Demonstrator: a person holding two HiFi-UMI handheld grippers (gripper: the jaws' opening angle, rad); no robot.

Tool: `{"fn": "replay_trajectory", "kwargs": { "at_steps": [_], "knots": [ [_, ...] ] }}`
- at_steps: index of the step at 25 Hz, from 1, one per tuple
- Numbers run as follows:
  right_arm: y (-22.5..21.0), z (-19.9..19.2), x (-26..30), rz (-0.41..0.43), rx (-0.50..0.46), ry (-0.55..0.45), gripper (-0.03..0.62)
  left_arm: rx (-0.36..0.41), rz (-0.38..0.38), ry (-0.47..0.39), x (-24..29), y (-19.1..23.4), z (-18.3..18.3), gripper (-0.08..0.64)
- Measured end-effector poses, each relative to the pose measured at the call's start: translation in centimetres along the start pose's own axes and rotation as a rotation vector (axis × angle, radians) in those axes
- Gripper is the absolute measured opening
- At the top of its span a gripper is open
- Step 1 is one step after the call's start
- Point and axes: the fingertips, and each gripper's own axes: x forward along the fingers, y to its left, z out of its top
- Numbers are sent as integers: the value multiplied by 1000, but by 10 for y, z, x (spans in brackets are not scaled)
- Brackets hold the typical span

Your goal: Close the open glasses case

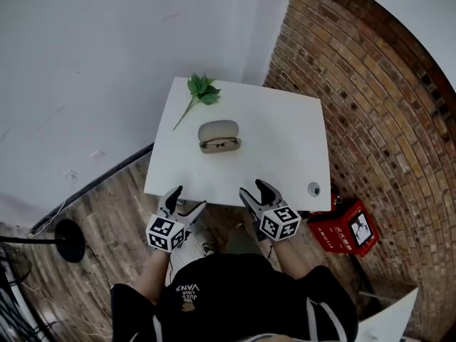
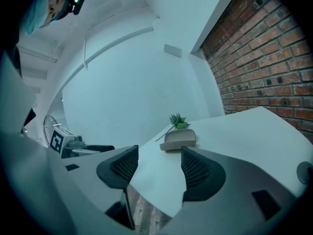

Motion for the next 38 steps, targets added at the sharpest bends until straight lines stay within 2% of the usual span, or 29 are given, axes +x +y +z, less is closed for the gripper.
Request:
{"fn": "replay_trajectory", "kwargs": {
  "at_steps": [5, 16, 23, 38],
  "knots": [
    [-23, 6, 23, 2, -1, 21, 259, 8, -26, 10, 30, 18, 7, 403],
    [-82, 31, 91, 58, -62, 102, 264, 18, -24, 40, 106, 66, 33, 433],
    [-101, 29, 120, 93, -80, 159, 268, 66, -89, 66, 149, 83, 42, 474],
    [-117, 3, 154, 128, -28, 248, 268, 153, -219, 161, 202, 120, 43, 512]
  ]
}}
